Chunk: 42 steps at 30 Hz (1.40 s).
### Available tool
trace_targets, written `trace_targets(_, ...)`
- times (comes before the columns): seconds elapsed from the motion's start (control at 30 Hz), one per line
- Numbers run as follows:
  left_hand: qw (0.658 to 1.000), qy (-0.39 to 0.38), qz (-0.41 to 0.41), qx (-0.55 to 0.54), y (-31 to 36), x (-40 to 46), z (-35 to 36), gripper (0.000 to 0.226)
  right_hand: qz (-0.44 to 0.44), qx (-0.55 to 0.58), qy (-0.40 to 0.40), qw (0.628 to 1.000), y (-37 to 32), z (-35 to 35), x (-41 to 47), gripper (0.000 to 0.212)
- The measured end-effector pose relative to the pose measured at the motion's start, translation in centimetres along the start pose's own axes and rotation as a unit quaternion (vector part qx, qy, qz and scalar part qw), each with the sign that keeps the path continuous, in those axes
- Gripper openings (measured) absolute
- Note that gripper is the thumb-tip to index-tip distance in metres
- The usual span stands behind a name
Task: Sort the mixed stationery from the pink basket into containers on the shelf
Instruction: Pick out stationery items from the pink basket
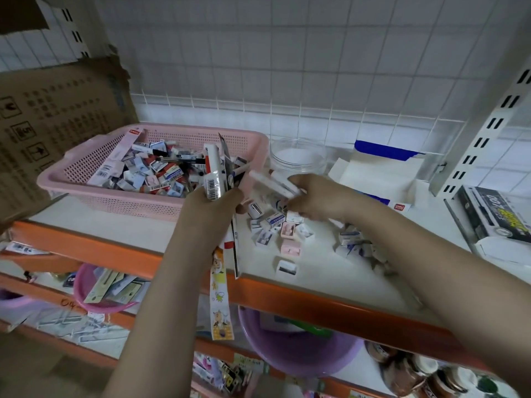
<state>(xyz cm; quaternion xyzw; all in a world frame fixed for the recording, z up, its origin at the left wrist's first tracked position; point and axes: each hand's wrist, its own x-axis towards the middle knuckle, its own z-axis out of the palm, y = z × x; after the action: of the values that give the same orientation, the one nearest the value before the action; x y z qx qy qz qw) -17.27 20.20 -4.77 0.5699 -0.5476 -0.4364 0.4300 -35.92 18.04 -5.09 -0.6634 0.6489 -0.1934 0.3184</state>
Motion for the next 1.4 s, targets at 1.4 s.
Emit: trace_targets(1.4, 0.904, -0.218, -0.184, -0.319, 4.3, 5.2, 11.9, 0.019, 0.109, 0.290, 0.289, 0.906, 7.1, -3.1, -14.5, 0.017)
